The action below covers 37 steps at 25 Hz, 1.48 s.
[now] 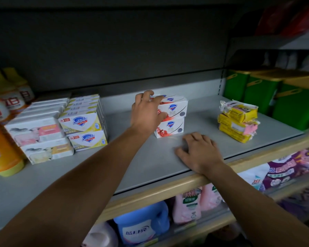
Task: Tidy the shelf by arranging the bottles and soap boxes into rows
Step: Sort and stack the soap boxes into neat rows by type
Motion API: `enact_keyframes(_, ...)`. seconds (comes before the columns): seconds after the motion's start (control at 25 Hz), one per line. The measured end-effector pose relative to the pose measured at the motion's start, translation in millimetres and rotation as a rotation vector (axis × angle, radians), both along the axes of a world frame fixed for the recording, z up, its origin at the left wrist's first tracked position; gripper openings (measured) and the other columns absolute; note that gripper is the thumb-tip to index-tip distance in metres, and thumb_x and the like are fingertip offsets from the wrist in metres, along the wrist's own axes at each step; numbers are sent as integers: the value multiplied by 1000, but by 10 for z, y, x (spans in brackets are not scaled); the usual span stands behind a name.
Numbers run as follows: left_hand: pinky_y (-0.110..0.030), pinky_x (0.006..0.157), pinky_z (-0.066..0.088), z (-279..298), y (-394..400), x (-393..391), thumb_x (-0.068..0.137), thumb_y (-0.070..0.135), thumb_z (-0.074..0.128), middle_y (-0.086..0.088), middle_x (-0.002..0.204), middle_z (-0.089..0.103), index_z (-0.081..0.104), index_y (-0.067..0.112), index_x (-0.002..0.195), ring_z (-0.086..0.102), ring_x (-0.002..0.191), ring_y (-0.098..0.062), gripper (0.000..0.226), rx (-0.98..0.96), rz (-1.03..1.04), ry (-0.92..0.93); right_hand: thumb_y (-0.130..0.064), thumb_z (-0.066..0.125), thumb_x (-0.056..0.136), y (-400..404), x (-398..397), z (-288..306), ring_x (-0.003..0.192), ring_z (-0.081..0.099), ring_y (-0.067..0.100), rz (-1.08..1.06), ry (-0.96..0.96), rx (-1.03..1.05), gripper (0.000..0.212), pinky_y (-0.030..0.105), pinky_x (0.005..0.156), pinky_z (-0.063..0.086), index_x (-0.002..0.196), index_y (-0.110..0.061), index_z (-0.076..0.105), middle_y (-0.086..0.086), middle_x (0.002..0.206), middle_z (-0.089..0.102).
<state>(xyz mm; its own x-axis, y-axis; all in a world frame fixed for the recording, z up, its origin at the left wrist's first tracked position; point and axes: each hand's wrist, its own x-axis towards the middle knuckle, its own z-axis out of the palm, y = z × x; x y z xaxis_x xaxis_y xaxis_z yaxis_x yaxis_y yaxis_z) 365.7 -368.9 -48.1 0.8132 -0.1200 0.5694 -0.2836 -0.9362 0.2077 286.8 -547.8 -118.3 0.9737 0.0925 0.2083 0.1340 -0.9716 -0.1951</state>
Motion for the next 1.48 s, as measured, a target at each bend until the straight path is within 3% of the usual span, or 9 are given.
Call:
enact_keyframes(0.2,-35,93,43,145,-23,-283,82,27,69,-2,122,61,54,26,132,51,112,-24,52,-141,-127,-78,-69,34,86,-20,0,1,127,41,26,-14,7,30,62,41,108,29,130,-28,49,0,134,47)
enact_keyframes(0.4,-27,77,58,132,470,-841,82,12,75,5,109,69,59,29,117,70,90,-13,42,-700,-306,111,-57,57,83,-17,-64,117,126,46,26,-35,-33,186,61,34,106,35,134,-25,49,1,135,52)
enact_keyframes(0.52,-39,69,61,36,866,-1094,85,7,71,-7,106,70,61,17,115,72,85,-20,32,-1004,-343,305,-40,74,76,184,-194,279,122,52,15,171,-135,537,72,27,103,40,140,-28,44,-4,137,50)
enact_keyframes(0.68,-32,60,59,-109,1334,-1230,87,14,67,-6,97,74,65,11,111,71,79,-17,24,-1212,-385,490,-23,78,71,830,-282,425,123,51,6,556,3,773,91,24,100,47,145,-42,30,-12,148,37)
enact_keyframes(0.84,-27,51,54,-248,1651,-1278,88,21,63,-6,80,72,69,14,82,65,67,-18,11,-1324,-345,572,-8,75,80,1286,-137,466,119,57,7,616,65,818,78,33,102,48,141,-40,39,-16,141,47)
enact_keyframes(0.96,-27,51,53,-281,1784,-1251,82,40,63,-3,76,69,74,16,83,62,61,-18,26,-1467,-356,562,-16,78,80,1479,-46,394,96,67,5,553,96,948,50,30,92,54,122,-34,59,-13,114,66)
enact_keyframes(1.04,-30,53,53,-285,1825,-1218,82,52,62,-4,74,65,69,16,94,60,58,-18,39,-1486,-378,552,-34,73,82,1600,-12,310,75,66,13,409,62,1108,17,45,88,56,96,-25,69,0,89,71)
enact_keyframes(1.2,-30,49,49,-372,1772,-1164,90,53,59,-5,60,58,60,14,84,53,51,-19,40,-1309,-202,476,-70,50,73,1662,35,227,49,57,15,265,126,1116,49,39,62,53,75,-25,70,3,54,60)
enact_keyframes(1.48,-31,51,51,-372,1769,-1170,91,52,58,-9,64,60,62,13,89,54,51,-22,40,-1391,-323,502,-50,62,73,1645,-20,228,59,59,11,328,62,1131,26,32,65,52,93,-34,68,-12,84,69)
